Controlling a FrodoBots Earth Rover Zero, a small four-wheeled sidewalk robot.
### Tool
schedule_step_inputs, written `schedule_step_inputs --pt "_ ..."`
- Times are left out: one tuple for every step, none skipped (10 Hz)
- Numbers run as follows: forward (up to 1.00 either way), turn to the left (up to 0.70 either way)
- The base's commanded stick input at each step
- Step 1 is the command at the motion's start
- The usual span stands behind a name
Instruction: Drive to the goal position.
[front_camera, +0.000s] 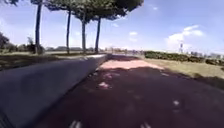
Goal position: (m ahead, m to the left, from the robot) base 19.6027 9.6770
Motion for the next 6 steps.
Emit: schedule_step_inputs --pt "0.7 0.0" --pt "0.7 0.0" --pt "0.7 0.0" --pt "0.7 0.0" --pt "0.7 0.0" --pt "0.7 0.0"
